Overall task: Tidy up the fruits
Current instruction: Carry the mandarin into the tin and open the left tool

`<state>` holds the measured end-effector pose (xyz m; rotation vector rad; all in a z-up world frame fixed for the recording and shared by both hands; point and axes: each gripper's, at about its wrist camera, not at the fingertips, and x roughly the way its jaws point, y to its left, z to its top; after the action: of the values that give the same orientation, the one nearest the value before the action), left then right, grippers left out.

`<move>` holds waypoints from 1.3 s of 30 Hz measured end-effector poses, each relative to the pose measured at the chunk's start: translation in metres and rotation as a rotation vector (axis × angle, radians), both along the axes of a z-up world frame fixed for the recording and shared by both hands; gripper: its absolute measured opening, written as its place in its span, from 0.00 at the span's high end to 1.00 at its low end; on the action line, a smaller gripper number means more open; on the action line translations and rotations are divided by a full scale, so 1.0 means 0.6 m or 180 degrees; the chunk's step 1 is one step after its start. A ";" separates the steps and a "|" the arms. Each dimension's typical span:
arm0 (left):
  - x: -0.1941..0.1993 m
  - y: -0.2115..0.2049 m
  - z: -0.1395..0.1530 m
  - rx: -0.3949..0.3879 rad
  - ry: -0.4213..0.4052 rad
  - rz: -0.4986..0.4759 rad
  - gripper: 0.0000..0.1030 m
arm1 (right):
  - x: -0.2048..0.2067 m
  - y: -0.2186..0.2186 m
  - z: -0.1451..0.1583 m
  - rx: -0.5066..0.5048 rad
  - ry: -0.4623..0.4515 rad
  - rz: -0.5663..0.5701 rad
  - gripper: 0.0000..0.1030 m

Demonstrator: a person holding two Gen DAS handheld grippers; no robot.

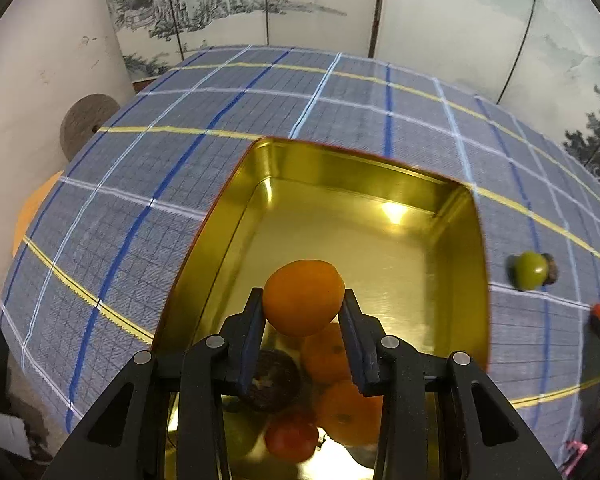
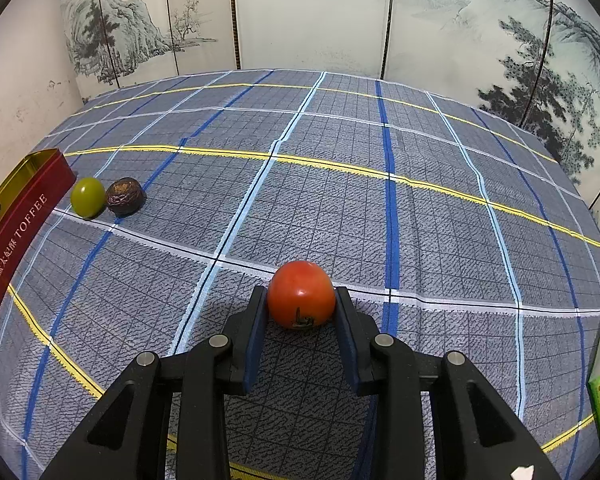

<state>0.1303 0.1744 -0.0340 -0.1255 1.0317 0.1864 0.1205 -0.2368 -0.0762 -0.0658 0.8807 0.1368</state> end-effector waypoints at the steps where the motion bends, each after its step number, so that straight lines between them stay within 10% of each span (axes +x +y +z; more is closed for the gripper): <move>1: 0.002 0.002 -0.004 0.0006 0.0017 0.0006 0.63 | 0.000 0.000 0.000 0.0000 0.0000 0.0000 0.70; 39: 0.015 0.028 -0.037 0.0084 0.0191 0.0123 0.62 | -0.001 0.002 0.000 -0.0013 -0.0002 -0.0007 0.70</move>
<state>0.1396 0.1911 -0.0564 -0.1166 1.0867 0.2399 0.1200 -0.2354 -0.0760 -0.0687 0.8804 0.1331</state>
